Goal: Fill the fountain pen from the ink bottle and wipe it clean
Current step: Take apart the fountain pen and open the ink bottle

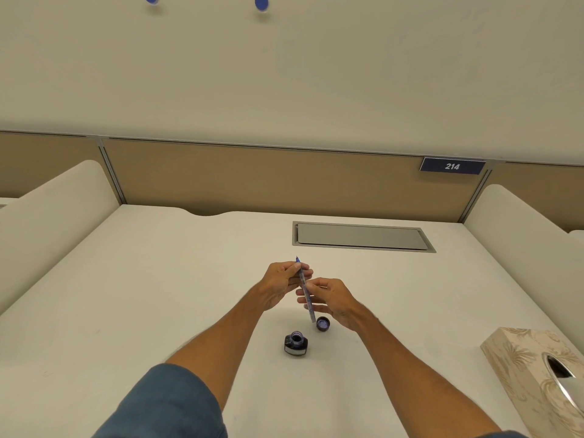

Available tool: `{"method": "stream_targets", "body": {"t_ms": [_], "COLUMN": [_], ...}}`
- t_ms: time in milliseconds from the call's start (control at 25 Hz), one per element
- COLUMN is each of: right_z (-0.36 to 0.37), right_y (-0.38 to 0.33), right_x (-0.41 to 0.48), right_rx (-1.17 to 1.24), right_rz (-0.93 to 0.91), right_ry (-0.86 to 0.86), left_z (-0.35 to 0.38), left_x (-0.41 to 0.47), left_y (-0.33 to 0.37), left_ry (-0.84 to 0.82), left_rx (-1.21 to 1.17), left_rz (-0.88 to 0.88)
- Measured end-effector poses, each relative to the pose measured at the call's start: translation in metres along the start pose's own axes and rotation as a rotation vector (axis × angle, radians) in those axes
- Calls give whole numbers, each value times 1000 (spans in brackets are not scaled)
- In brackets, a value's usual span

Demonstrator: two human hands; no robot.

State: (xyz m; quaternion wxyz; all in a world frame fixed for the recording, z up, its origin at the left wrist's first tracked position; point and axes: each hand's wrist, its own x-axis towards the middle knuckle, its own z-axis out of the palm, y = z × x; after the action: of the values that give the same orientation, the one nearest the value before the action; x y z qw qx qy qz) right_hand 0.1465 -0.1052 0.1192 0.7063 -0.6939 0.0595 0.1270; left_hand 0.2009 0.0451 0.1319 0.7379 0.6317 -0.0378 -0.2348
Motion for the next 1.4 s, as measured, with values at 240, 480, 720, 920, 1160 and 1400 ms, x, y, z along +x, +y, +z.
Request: {"method": "stream_targets", "body": {"t_ms": [240, 480, 720, 920, 1160, 1400], "right_z": [-4, -15, -39, -56, -52, -47], "right_y": [2, 9, 30, 71, 82, 79], "right_x": [-4, -11, -24, -35, -47, -51], "right_rx": [-44, -221, -498, -669, -717, -765], "right_rz": [-17, 44, 79, 197, 244, 246], "right_ry": [62, 73, 331, 537, 564, 543], "left_z": [-2, 0, 7, 15, 14, 10], "left_x": [1, 6, 11, 3, 0, -1], "left_y": [1, -2, -16, -33, -39, -42], "left_ry": [12, 115, 154, 102, 91, 98], "left_rx": [-24, -94, -113, -97, -79, -77], "left_rz": [-3, 33, 38, -6, -18, -34]}}
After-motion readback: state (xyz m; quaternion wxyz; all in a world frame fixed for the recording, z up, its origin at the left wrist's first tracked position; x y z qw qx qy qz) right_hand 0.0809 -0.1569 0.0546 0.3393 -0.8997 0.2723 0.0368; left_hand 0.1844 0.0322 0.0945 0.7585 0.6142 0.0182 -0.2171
